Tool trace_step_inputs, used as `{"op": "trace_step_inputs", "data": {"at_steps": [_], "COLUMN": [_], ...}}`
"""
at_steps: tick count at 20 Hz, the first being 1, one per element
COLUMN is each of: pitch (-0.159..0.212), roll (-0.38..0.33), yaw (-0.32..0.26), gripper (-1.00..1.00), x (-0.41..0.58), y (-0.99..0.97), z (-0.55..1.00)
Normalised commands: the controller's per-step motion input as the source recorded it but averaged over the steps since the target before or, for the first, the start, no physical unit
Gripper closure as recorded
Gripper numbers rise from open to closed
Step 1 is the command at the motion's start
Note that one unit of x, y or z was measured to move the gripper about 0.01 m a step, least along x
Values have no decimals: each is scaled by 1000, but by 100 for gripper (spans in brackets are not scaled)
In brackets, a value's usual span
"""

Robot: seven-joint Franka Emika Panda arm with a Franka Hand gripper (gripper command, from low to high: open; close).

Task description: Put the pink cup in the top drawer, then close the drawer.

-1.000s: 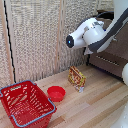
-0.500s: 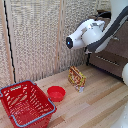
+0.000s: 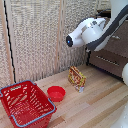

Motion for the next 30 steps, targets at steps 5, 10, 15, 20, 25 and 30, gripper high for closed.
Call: {"op": "trace_step_inputs", "data": {"at_steps": [5, 10, 15, 20, 25, 30], "pitch": [34, 3, 2, -14, -105, -24], "roll": [-3, 0, 5, 13, -1, -11], "yaw": [0, 10, 36, 44, 9, 34], "gripper": [100, 100, 100, 100, -100, -100], "x": [178, 121, 129, 83, -88, -11], "y": [-643, -706, -827, -821, -203, 73], "z": [470, 439, 387, 277, 78, 14]}}
